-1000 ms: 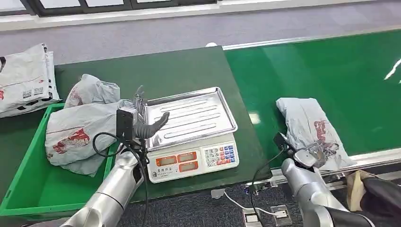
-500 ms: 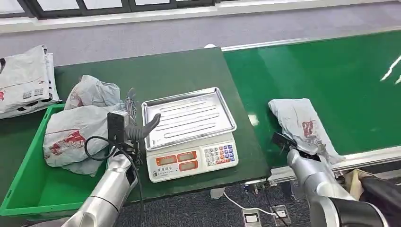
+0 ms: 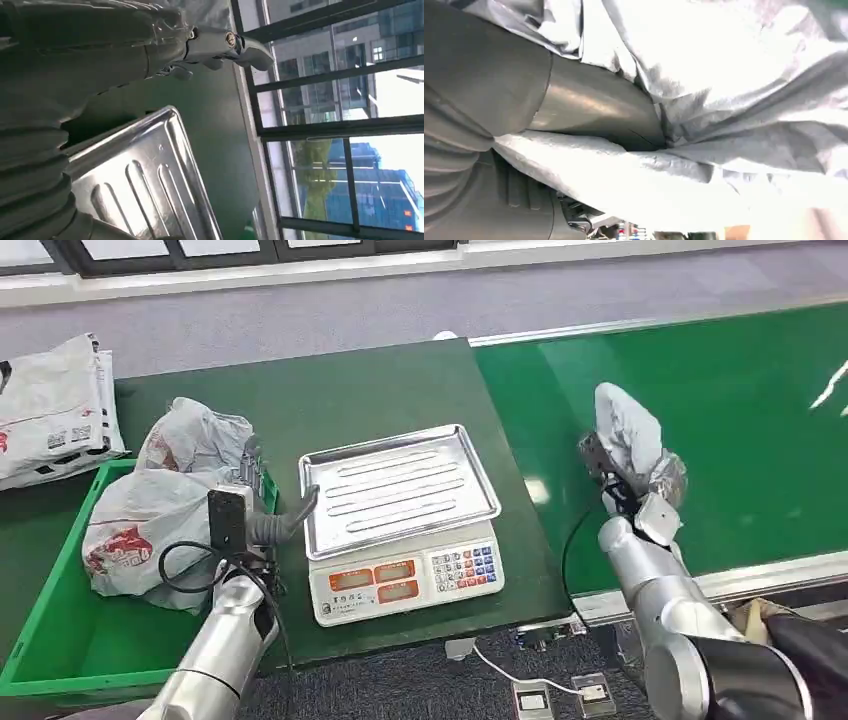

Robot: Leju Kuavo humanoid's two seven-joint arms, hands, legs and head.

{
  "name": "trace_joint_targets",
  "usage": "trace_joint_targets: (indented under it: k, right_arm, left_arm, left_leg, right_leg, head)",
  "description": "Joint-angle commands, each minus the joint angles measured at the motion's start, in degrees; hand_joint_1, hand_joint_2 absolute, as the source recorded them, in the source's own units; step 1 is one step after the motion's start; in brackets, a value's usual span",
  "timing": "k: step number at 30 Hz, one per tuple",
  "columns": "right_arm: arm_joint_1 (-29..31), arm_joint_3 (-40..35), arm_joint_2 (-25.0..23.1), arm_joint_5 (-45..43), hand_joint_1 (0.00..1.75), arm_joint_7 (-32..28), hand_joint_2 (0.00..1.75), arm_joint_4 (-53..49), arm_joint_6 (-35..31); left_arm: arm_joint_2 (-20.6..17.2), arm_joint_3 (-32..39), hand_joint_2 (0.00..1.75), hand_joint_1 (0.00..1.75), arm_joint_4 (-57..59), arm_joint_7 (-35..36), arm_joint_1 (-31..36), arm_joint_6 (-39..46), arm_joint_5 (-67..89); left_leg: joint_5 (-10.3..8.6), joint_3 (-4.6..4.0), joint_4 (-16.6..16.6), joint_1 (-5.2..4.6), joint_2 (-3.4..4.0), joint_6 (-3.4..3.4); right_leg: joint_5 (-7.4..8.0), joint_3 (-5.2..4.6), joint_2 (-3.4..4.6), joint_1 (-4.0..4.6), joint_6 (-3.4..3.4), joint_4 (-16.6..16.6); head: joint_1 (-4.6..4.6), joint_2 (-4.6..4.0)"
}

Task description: Moved the parcel from conveyor to table for the left to box.

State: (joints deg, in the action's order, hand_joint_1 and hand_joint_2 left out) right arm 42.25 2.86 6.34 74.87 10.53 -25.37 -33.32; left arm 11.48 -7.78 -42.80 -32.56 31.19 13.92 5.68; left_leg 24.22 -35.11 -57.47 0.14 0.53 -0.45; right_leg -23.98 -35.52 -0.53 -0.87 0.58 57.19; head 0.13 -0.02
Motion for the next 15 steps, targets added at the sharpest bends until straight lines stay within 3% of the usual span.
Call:
trace_joint_targets:
  k: [1, 11, 13, 15]
  right_arm:
    - [1.3, 3.4, -2.9, -9.7, 1.75, -11.8, 1.75, -19.0, -6.7]
    - [1.0, 3.2, -3.1, -9.5, 1.75, -11.5, 1.75, -19.5, -6.7]
    - [-0.2, 4.0, -3.9, -11.8, 1.75, -15.8, 1.75, -23.1, -6.7]
    - [-0.2, -1.2, -4.5, -12.1, 1.75, -17.5, 1.75, -22.8, -5.9]
  left_arm:
    - [-0.2, 2.1, 1.75, 0.0, 3.2, -0.8, 2.9, 2.0, 1.9]
    - [0.1, 1.9, 1.75, 0.0, 3.5, -0.7, 3.3, 2.3, 2.0]
    - [0.1, 2.0, 1.75, 0.0, 4.0, -1.1, 3.6, 2.3, 2.1]
    - [0.5, 2.2, 1.75, 0.0, 5.0, -1.6, 4.6, 2.3, 2.0]
  left_leg:
    - [0.1, 0.01, -0.1, -0.01, 0.09, -0.01]
    - [0.06, -0.04, 0.0, 0.0, -0.13, -0.01]
    - [0.06, -0.03, 0.0, 0.01, -0.13, 0.0]
    - [0.08, 0.02, 0.0, 0.02, -0.13, -0.01]
  right_leg:
    - [-0.05, -0.03, 0.17, -0.01, -0.05, 0.1]
    - [-0.1, -0.01, -0.04, 0.0, -0.05, 0.0]
    - [-0.09, 0.0, -0.04, 0.0, -0.05, 0.0]
    - [-0.12, 0.03, -0.02, 0.01, -0.07, 0.0]
  head:
    - [0.0, 0.0]
    - [0.02, 0.0]
    - [0.02, 0.0]
    - [0.0, 0.0]
